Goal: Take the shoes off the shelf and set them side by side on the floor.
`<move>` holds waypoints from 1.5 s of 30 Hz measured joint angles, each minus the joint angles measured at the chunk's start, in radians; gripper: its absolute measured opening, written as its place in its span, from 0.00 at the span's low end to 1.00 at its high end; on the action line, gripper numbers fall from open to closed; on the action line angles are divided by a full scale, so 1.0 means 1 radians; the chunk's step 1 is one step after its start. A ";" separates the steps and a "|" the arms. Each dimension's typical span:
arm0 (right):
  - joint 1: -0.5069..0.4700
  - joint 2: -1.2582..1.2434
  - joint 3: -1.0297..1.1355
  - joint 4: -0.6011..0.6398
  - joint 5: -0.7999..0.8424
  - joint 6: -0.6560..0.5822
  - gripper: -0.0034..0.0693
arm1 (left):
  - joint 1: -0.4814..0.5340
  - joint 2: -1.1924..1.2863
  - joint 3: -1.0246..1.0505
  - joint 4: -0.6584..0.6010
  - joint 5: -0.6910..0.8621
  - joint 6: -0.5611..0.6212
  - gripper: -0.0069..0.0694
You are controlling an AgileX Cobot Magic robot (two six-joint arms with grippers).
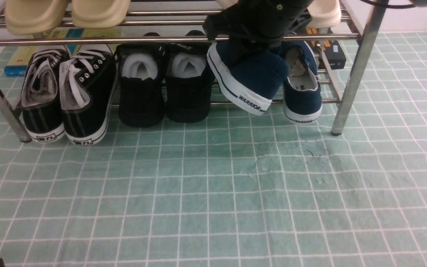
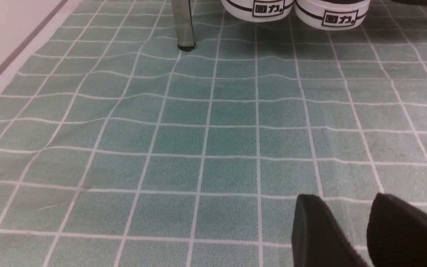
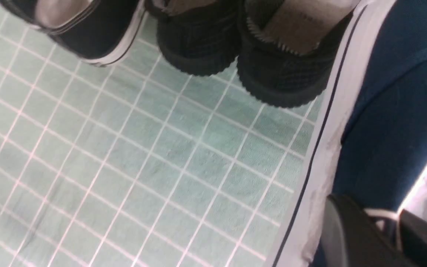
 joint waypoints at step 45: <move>0.160 0.029 0.626 -0.256 -0.402 0.438 0.16 | 0.000 0.000 0.000 0.000 0.000 0.000 0.41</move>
